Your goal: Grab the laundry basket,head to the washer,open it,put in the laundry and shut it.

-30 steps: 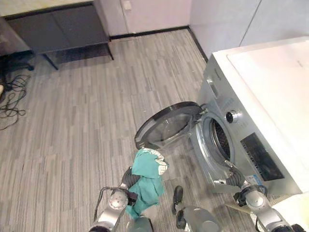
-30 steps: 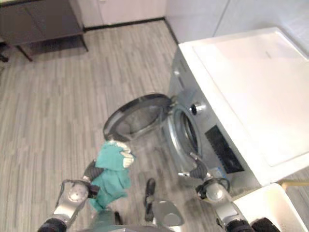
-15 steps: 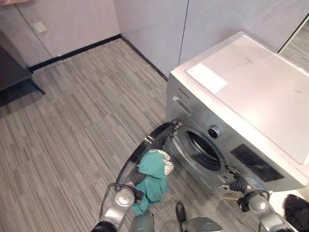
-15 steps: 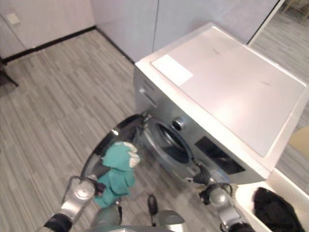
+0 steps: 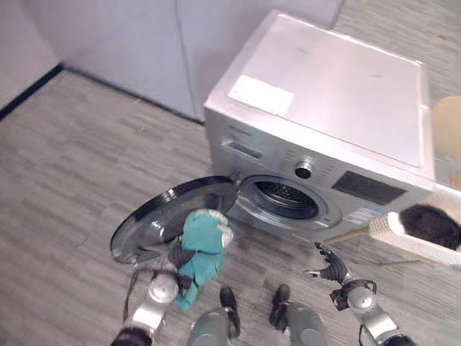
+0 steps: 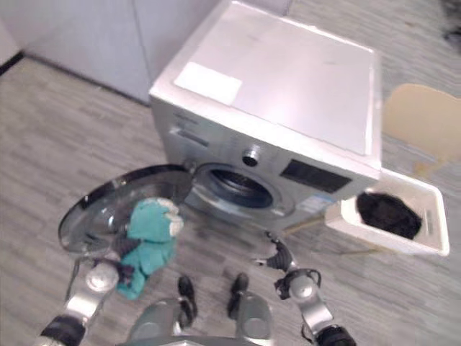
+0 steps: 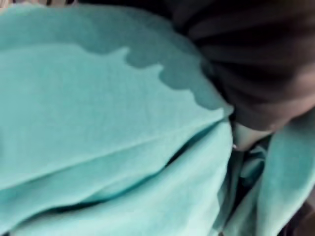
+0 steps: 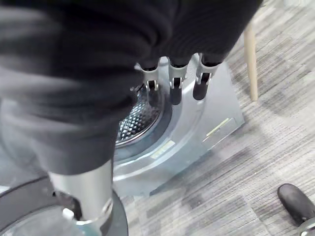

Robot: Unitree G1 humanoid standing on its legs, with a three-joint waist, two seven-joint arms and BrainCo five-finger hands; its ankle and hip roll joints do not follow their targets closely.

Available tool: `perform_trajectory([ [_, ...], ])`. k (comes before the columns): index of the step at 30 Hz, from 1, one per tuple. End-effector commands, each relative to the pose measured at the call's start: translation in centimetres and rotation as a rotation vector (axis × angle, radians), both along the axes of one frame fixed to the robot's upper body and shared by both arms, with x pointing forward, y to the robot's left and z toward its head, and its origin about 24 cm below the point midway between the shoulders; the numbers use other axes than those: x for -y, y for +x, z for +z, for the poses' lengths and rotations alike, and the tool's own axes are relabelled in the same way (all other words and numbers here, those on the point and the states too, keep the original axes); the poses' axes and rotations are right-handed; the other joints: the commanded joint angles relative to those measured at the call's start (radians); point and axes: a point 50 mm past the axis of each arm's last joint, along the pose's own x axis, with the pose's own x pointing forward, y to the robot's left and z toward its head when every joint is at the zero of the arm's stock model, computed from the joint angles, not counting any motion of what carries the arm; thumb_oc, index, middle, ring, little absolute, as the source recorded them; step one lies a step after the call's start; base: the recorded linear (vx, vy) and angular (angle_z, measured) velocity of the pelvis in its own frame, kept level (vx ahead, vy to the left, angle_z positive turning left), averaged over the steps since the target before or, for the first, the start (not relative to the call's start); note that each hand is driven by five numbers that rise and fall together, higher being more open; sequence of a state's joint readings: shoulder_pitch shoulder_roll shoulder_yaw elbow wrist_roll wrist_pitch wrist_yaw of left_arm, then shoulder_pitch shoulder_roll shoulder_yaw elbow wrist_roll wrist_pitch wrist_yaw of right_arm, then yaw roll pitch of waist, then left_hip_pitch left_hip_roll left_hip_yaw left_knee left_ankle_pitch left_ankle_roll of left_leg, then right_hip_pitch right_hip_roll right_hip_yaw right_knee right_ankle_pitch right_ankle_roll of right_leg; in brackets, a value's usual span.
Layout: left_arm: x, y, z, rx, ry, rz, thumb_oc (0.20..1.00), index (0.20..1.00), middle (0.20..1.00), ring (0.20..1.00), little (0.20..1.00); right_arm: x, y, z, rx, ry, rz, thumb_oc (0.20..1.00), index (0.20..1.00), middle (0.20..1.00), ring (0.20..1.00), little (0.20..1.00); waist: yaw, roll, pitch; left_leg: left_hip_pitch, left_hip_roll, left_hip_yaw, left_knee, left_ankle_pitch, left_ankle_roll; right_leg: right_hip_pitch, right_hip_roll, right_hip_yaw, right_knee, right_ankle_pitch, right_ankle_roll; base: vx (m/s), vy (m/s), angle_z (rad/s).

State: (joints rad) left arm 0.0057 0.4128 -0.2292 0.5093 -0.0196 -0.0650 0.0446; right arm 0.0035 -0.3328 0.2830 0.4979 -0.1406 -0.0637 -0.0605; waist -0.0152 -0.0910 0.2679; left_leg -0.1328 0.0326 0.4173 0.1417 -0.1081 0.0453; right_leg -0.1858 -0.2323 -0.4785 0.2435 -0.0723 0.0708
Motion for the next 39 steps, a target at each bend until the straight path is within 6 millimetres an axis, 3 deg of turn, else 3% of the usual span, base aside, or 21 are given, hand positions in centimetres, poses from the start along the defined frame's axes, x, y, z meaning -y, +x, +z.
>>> perform_trajectory([
  [1, 1.3, 1.8, 2.2, 0.140, -0.035, -0.047, 0.200, 0.200, 0.200, 0.200, 0.200, 1.7, -0.5, 0.3, 0.022, -0.039, -0.027, 1.000, 1.000, 1.000, 1.000, 1.000, -0.019, -0.004, -0.030, 0.072, 0.055, -0.027, -0.013, 0.001, -0.075, 0.066, 0.105, 0.111, -0.098, -0.024, 0.032, 0.07, -0.109, -0.15],
  [2, 1.3, 1.6, 2.2, 0.138, -0.038, -0.047, 0.200, 0.200, 0.200, 0.200, 0.200, 2.0, -0.7, 0.2, 0.013, -0.046, -0.040, 1.000, 1.000, 1.000, 1.000, 1.000, -0.022, 0.000, -0.029, 0.063, 0.067, -0.014, 0.024, -0.007, -0.081, 0.080, 0.110, 0.107, -0.126, -0.025, 0.025, 0.09, -0.195, -0.02],
  [3, 0.9, 1.3, 2.2, 0.134, -0.049, -0.026, 0.200, 0.200, 0.200, 0.200, 0.200, 2.7, -0.9, 0.3, 0.016, -0.048, -0.067, 1.000, 1.000, 1.000, 1.000, 1.000, -0.028, 0.002, -0.014, 0.028, 0.114, -0.004, 0.147, -0.022, -0.097, 0.097, 0.129, 0.138, -0.156, -0.025, 0.003, 0.07, -0.211, -0.09],
  [5, 0.6, 1.2, 2.2, 0.143, -0.062, 0.013, 0.200, 0.200, 0.200, 0.200, 0.200, 3.2, -0.5, 0.5, 0.025, -0.066, -0.075, 1.000, 1.000, 1.000, 1.000, 1.000, -0.007, 0.010, 0.015, -0.037, 0.145, -0.086, 0.263, 0.027, -0.122, 0.105, 0.158, 0.170, -0.174, -0.027, -0.016, 0.01, -0.144, -0.28],
  [7, 0.6, 1.1, 1.8, 0.139, -0.084, 0.050, 0.200, 0.200, 0.200, 0.200, 0.200, 3.5, -0.2, 0.7, 0.032, -0.072, -0.082, 1.000, 1.000, 1.000, 1.000, 1.000, 0.004, 0.015, 0.019, -0.074, 0.114, -0.185, 0.246, 0.006, -0.115, 0.107, 0.170, 0.199, -0.183, -0.032, -0.014, -0.01, 0.016, -0.80],
  [8, 0.6, 1.1, 1.6, 0.140, -0.104, 0.082, 0.200, 0.200, 0.200, 0.200, 0.200, 3.7, 0.0, 0.7, 0.034, -0.064, -0.102, 1.000, 1.000, 1.000, 1.000, 1.000, 0.008, 0.010, 0.030, -0.096, 0.089, -0.246, 0.177, 0.015, -0.103, 0.091, 0.168, 0.239, -0.182, -0.014, -0.011, -0.03, 0.102, -1.04],
  [12, 1.0, 1.8, 1.9, 0.157, -0.127, 0.095, 0.200, 0.200, 0.200, 0.200, 0.200, 4.5, 0.1, 0.4, 0.027, -0.060, -0.158, 1.000, 1.000, 1.000, 1.000, 1.000, 0.014, 0.025, 0.056, -0.129, 0.072, -0.333, 0.039, 0.100, -0.125, 0.076, 0.186, 0.302, -0.166, -0.019, -0.005, 0.02, 0.111, -0.69],
  [15, 1.5, 2.8, 2.7, 0.196, -0.130, 0.076, 0.200, 0.200, 0.200, 0.200, 0.200, 4.3, 0.6, 0.5, 0.030, -0.055, -0.162, 1.000, 1.000, 1.000, 1.000, 1.000, -0.003, 0.042, 0.081, -0.124, 0.075, -0.316, 0.022, 0.098, -0.116, 0.010, 0.186, 0.368, -0.071, -0.044, -0.005, -0.01, 0.222, -0.61],
  [19, 1.6, 3.8, 3.8, 0.250, -0.118, 0.064, 0.200, 0.200, 0.200, 0.200, 0.200, 3.5, 1.5, 0.8, 0.049, -0.031, -0.148, 1.000, 1.000, 1.000, 1.000, 1.000, -0.010, 0.030, 0.101, -0.168, 0.070, -0.276, 0.082, 0.069, -0.088, -0.088, 0.177, 0.413, 0.032, -0.041, -0.005, -0.04, 0.166, -0.72],
  [22, 1.6, 5.2, 5.4, 0.323, -0.120, 0.083, 0.200, 0.200, 0.200, 0.200, 0.200, 2.8, 2.4, 1.5, 0.085, -0.010, -0.146, 1.000, 1.000, 1.000, 1.000, 1.000, -0.015, 0.017, 0.130, -0.242, 0.073, -0.237, 0.200, 0.019, -0.060, -0.177, 0.160, 0.423, 0.117, -0.054, -0.007, -0.02, 0.053, -0.66],
  [23, 1.8, 5.9, 6.1, 0.355, -0.138, 0.105, 0.200, 0.200, 0.200, 0.200, 0.200, 2.6, 2.7, 1.8, 0.103, 0.006, -0.153, 1.000, 1.000, 1.000, 1.000, 1.000, -0.018, 0.016, 0.136, -0.269, 0.078, -0.236, 0.265, -0.032, -0.058, -0.205, 0.155, 0.426, 0.166, -0.091, -0.006, 0.04, 0.005, -0.25],
  [25, 2.1, 6.4, 6.5, 0.376, -0.151, 0.112, 0.200, 0.200, 0.200, 0.200, 0.200, 2.4, 3.1, 2.2, 0.123, 0.019, -0.160, 1.000, 1.000, 1.000, 1.000, 1.000, -0.022, 0.015, 0.141, -0.300, 0.083, -0.233, 0.307, -0.050, -0.054, -0.233, 0.152, 0.424, 0.198, -0.103, -0.010, 0.01, -0.017, -0.04],
  [26, 2.6, 7.7, 8.3, 0.452, -0.164, 0.113, 0.200, 0.200, 0.200, 0.200, 0.200, 2.0, 3.9, 3.2, 0.178, 0.045, -0.164, 1.000, 1.000, 1.000, 1.000, 1.000, -0.032, 0.017, 0.154, -0.366, 0.101, -0.232, 0.388, -0.079, -0.048, -0.303, 0.147, 0.419, 0.273, -0.133, -0.017, -0.03, -0.021, 0.12],
  [27, 2.6, 7.7, 8.3, 0.452, -0.164, 0.113, 0.200, 0.200, 0.200, 0.200, 0.200, 2.0, 3.9, 3.2, 0.178, 0.045, -0.164, 1.000, 1.000, 1.000, 1.000, 1.000, -0.032, 0.017, 0.153, -0.367, 0.101, -0.232, 0.388, -0.079, -0.048, -0.303, 0.147, 0.419, 0.274, -0.133, -0.017, -0.05, -0.034, 0.11],
  [30, 2.9, 9.8, 11.7, 0.584, -0.152, 0.120, 0.200, 0.200, 0.200, 0.200, 0.200, 1.4, 5.1, 5.2, 0.277, 0.076, -0.154, 1.000, 1.000, 1.000, 1.000, 1.000, -0.050, 0.022, 0.165, -0.490, 0.130, -0.231, 0.536, -0.127, -0.038, -0.434, 0.144, 0.420, 0.412, -0.177, -0.031, -0.06, -0.039, -0.08],
  [33, 2.3, 12.7, 17.7, 0.799, -0.072, 0.160, 0.200, 0.200, 0.200, 0.200, 0.200, 0.8, 6.1, 7.7, 0.398, 0.109, -0.125, 1.000, 1.000, 1.000, 1.000, 1.000, -0.078, 0.032, 0.172, -0.661, 0.163, -0.242, 0.735, -0.202, -0.014, -0.617, 0.152, 0.438, 0.591, -0.241, -0.049, -0.05, -0.041, -0.04],
  [36, 1.6, 13.4, 19.6, 0.859, -0.021, 0.182, 0.200, 0.200, 0.200, 0.200, 0.200, 0.8, 6.3, 8.4, 0.433, 0.117, -0.116, 1.000, 1.000, 1.000, 1.000, 1.000, -0.087, 0.035, 0.172, -0.716, 0.175, -0.252, 0.799, -0.231, -0.005, -0.677, 0.158, 0.440, 0.647, -0.265, -0.054, -0.01, -0.018, -0.24],
  [37, 0.6, 14.4, 22.3, 0.933, 0.041, 0.219, 0.200, 0.200, 0.200, 0.200, 0.200, 0.5, 6.3, 9.1, 0.470, 0.140, -0.097, 1.000, 1.000, 1.000, 1.000, 1.000, -0.102, 0.039, 0.175, -0.794, 0.191, -0.274, 0.885, -0.263, 0.009, -0.755, 0.159, 0.446, 0.724, -0.293, -0.060, 0.00, -0.035, -0.11],
  [39, -0.3, 15.1, 25.7, 1.028, 0.128, 0.246, 0.200, 0.200, 0.200, 0.200, 0.200, 0.3, 6.1, 9.6, 0.506, 0.163, -0.083, 1.000, 1.000, 1.000, 1.000, 1.000, -0.115, 0.047, 0.176, -0.865, 0.201, -0.296, 0.954, -0.296, 0.022, -0.828, 0.162, 0.453, 0.789, -0.322, -0.067, 0.00, -0.038, -0.19],
])
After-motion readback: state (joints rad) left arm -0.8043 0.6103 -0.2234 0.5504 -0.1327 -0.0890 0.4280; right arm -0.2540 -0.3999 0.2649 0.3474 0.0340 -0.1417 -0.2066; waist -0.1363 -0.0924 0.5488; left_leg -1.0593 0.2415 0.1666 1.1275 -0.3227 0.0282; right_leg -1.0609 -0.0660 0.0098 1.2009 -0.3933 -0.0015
